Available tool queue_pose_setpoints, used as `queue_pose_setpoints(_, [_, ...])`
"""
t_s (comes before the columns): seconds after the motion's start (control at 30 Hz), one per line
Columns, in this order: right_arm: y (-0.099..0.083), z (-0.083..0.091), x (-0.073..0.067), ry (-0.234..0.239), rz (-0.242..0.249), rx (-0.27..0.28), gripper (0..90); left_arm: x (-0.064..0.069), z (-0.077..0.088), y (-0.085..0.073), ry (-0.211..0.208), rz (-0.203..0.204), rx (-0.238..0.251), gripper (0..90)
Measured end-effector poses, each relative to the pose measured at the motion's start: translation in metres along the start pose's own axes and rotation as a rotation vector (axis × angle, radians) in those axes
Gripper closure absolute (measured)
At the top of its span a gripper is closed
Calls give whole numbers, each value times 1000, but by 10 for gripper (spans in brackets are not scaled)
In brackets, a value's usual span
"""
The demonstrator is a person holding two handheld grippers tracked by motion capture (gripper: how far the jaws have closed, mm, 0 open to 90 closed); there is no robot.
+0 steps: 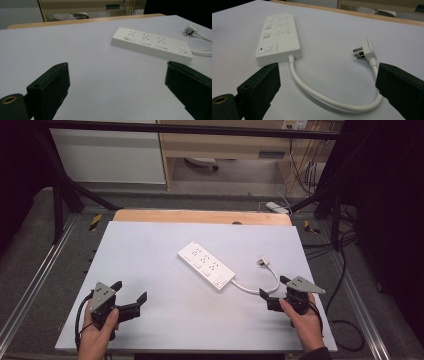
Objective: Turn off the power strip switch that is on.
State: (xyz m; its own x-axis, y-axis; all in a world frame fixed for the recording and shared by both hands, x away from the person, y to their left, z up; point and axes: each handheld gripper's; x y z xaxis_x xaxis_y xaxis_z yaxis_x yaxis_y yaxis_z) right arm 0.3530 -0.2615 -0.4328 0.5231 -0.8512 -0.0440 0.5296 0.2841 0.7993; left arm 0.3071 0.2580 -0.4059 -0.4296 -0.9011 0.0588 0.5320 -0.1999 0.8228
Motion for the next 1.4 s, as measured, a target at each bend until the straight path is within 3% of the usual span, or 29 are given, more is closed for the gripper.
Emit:
queue_pose_setpoints(0.37, [0,1,-1,10,-7,-2,55,2,0,1,-4,-11,15,58])
queue_pose_setpoints(1.0, [1,0,-4,15,-1,6,34,7,5,3,-49,-5,51,49])
queue_pose_setpoints(1.4, [2,0,-7,29,3,6,33,10,4,17,-67,-4,62,48])
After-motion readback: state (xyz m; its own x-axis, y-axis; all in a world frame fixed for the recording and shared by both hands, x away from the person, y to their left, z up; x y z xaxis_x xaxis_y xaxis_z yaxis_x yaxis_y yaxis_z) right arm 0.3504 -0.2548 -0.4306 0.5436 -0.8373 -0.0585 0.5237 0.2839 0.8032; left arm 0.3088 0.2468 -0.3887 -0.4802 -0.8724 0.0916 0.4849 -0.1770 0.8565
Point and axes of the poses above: each handheld gripper's, and its own axes: z roughly backward along the jaws, y roughly out of its top, x roughly to its right, and after that the axes turned 13 degrees about -x, right-handed
